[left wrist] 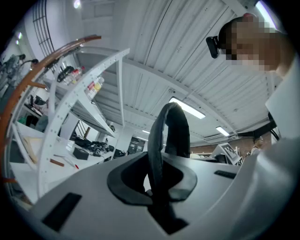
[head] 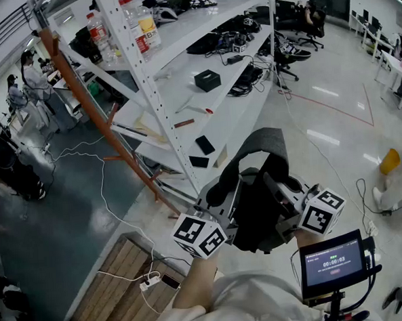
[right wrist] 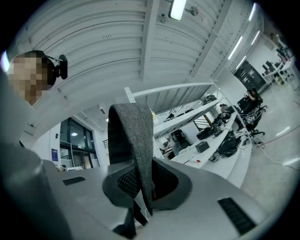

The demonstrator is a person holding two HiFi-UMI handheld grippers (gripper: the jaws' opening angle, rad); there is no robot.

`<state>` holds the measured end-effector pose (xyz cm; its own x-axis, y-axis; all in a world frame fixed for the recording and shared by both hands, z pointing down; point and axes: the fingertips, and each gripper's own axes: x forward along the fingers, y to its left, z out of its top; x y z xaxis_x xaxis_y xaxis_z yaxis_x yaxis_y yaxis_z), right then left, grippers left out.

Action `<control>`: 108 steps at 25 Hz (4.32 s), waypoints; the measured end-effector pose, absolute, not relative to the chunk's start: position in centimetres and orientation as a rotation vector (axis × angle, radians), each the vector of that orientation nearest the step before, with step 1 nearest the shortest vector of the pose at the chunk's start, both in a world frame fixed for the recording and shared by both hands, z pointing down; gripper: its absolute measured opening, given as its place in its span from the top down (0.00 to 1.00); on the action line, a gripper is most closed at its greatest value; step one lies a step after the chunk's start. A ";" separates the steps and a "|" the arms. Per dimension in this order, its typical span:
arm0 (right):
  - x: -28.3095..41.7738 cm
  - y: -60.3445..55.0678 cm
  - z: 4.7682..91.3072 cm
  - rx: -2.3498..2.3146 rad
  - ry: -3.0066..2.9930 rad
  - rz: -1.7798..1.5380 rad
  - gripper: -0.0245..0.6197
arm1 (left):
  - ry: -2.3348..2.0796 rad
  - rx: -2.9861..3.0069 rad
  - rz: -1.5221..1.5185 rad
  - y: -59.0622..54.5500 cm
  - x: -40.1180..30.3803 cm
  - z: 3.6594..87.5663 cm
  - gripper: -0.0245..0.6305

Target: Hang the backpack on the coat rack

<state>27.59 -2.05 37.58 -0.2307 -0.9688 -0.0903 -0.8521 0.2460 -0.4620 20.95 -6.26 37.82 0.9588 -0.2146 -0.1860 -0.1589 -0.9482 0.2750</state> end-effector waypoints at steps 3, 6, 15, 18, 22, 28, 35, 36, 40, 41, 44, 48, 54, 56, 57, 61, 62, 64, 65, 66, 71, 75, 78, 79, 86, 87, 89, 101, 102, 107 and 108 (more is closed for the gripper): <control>22.0 -6.4 36.7 -1.579 2.254 -0.462 0.90 | -0.405 2.843 -0.351 -10.1 15.1 37.2 0.91; 17.1 -10.2 36.1 -1.521 2.315 -0.458 0.90 | -0.480 2.837 -0.384 -13.2 9.7 36.6 0.91; 5.0 -20.3 35.3 -1.183 2.489 -0.547 0.90 | -0.869 2.839 -0.410 -19.5 -3.4 35.0 0.91; 3.6 -23.8 34.9 -1.071 2.523 -0.594 0.90 | -1.003 2.843 -0.408 -21.9 -5.0 34.0 0.91; 2.0 -26.5 31.9 -0.943 2.576 -0.613 0.90 | -1.139 2.831 -0.437 -24.2 -6.4 30.9 0.91; 1.3 -27.9 23.5 -0.882 2.650 -0.475 0.90 | -1.223 2.935 -0.476 -25.7 -8.2 21.6 0.91; 2.3 -30.7 14.6 -0.944 2.729 -0.289 0.90 | -1.384 3.077 -0.403 -27.9 -8.1 12.2 0.91; 2.6 -31.0 13.6 -0.956 2.734 -0.275 0.90 | -1.375 3.085 -0.407 -28.2 -7.9 11.2 0.91; 3.2 -32.4 11.0 -1.020 2.754 -0.271 0.90 | -1.374 3.087 -0.376 -29.5 -8.0 9.0 0.91; 3.4 -32.8 10.7 -1.033 2.759 -0.280 0.90 | -1.370 3.079 -0.369 -29.9 -7.9 8.7 0.91; 4.0 -33.9 9.7 -1.073 2.766 -0.304 0.90 | -1.312 3.044 -0.380 -31.1 -7.8 7.8 0.91; 4.7 -35.7 8.8 -1.132 2.770 -0.346 0.90 | -1.246 3.007 -0.390 -33.3 -7.4 6.2 0.91; 5.3 -39.3 8.8 -1.216 2.791 -0.460 0.90 | -1.179 2.893 -0.315 -39.1 -6.0 5.9 0.91; 5.5 -40.2 9.3 -1.229 2.789 -0.495 0.90 | -1.135 2.845 -0.307 -40.8 -5.5 6.5 0.91; 5.5 -40.6 9.6 -1.238 2.789 -0.510 0.90 | -1.118 2.823 -0.300 -41.5 -5.2 6.9 0.91; 5.2 -42.0 11.3 -1.249 2.801 -0.576 0.90 | -1.054 2.723 -0.336 -43.9 -5.4 8.8 0.91; 5.0 -42.2 11.8 -1.248 2.803 -0.587 0.90 | -1.014 2.705 -0.361 -44.3 -5.4 9.1 0.91; 4.9 -42.5 12.4 -1.240 2.803 -0.597 0.90 | -0.940 2.699 -0.395 -44.4 -5.0 9.7 0.91; 4.9 -42.5 12.7 -1.236 2.808 -0.593 0.90 | -0.937 2.709 -0.398 -44.3 -4.8 9.9 0.91; 4.9 -42.4 12.9 -1.232 2.818 -0.585 0.90 | -0.968 2.730 -0.388 -44.3 -4.7 10.0 0.91; 4.5 -42.4 13.4 -1.208 2.833 -0.523 0.90 | -1.258 2.897 -0.287 -44.9 -4.6 10.3 0.90; 4.1 -43.0 13.9 -1.238 2.789 -0.346 0.90 | -1.588 3.054 -0.190 -45.8 -3.8 12.4 0.90; 4.5 -41.7 13.6 -1.283 2.705 -0.129 0.90 | -1.768 3.127 -0.173 -43.8 -3.0 12.8 0.90; 4.7 -41.1 13.5 -1.310 2.673 -0.045 0.90 | -1.762 3.139 -0.194 -42.9 -2.7 12.8 0.90; 6.0 -36.5 13.0 -1.498 2.403 0.611 0.88 | -1.482 3.216 -0.528 -36.3 -1.8 13.0 0.81; 6.1 -35.6 13.0 -1.503 2.356 0.708 0.87 | -1.469 3.232 -0.566 -35.1 -1.7 13.0 0.79; 6.3 -34.3 13.1 -1.524 2.275 0.854 0.84 | -1.410 3.258 -0.659 -32.9 -1.4 13.1 0.73; 9.9 -32.6 15.1 -1.413 2.055 0.611 0.79 | -1.450 3.178 -0.652 -30.2 -2.9 19.9 0.72; 9.6 -32.7 16.0 -1.407 2.078 0.585 0.79 | -1.444 3.162 -0.657 -29.9 -3.3 20.5 0.72; 8.5 -31.4 19.0 -1.352 2.140 0.515 0.79 | -1.424 3.143 -0.604 -28.6 -4.3 23.6 0.72; 8.3 -31.1 19.4 -1.337 2.150 0.493 0.79 | -1.426 3.142 -0.590 -28.5 -4.4 24.2 0.72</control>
<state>8.33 -31.13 19.44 -0.3499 -0.6959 -0.6271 -0.8996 0.4363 0.0178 -4.41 -28.52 24.16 0.6236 -0.6487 -0.4363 -0.7672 -0.6149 -0.1823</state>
